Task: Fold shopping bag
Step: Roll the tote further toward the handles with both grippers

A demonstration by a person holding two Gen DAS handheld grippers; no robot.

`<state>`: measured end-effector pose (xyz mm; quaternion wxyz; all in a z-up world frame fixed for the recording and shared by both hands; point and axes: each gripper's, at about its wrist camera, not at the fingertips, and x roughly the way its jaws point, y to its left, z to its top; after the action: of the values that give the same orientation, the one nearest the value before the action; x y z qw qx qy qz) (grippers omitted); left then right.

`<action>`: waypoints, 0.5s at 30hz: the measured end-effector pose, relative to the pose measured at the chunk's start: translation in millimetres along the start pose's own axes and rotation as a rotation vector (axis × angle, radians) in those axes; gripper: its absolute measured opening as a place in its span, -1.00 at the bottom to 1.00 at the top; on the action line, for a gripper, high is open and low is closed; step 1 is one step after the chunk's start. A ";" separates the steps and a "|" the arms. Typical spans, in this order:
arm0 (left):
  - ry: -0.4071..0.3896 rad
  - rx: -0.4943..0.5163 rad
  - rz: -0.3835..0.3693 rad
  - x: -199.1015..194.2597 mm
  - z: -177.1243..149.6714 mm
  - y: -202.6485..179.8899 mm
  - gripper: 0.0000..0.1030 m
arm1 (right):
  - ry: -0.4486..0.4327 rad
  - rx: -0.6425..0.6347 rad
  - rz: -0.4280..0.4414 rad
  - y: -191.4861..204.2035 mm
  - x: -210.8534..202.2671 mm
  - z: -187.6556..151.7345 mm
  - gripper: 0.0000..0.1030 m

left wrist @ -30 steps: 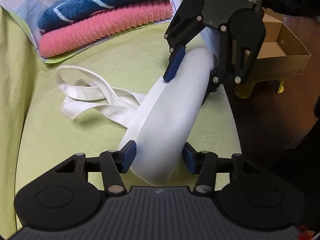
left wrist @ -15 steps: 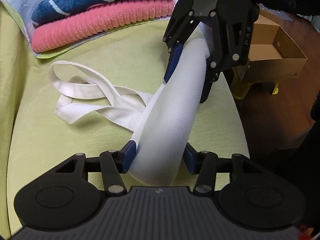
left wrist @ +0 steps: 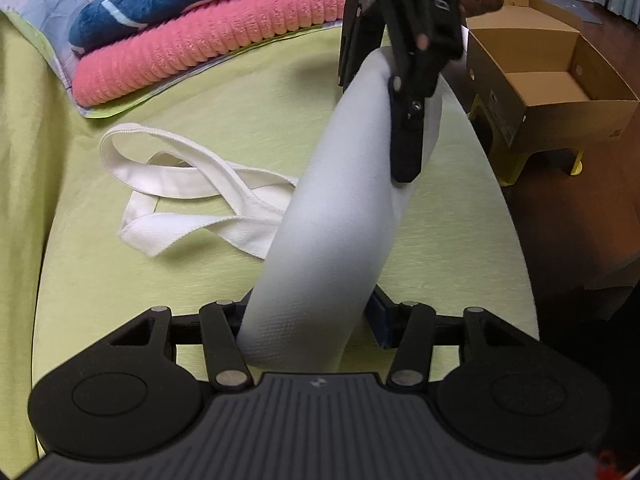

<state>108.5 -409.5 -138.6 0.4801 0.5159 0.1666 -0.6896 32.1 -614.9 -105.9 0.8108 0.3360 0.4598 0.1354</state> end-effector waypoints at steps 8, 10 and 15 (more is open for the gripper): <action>-0.002 0.027 0.019 -3.8 -2.6 9.2 0.14 | 0.058 0.068 0.036 -8.0 3.5 2.6 -0.01; 0.012 0.035 0.041 -11.8 -9.4 15.4 0.10 | 0.059 0.094 0.047 -11.7 4.4 2.1 -0.01; 0.002 0.062 0.127 -47.7 -25.9 19.3 -0.12 | 0.058 0.130 0.069 -17.1 7.8 0.7 -0.01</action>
<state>139.2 -376.6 -102.6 0.5064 0.5411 0.1125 -0.6620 35.3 -623.7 -122.2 0.7685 0.3994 0.4791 0.1427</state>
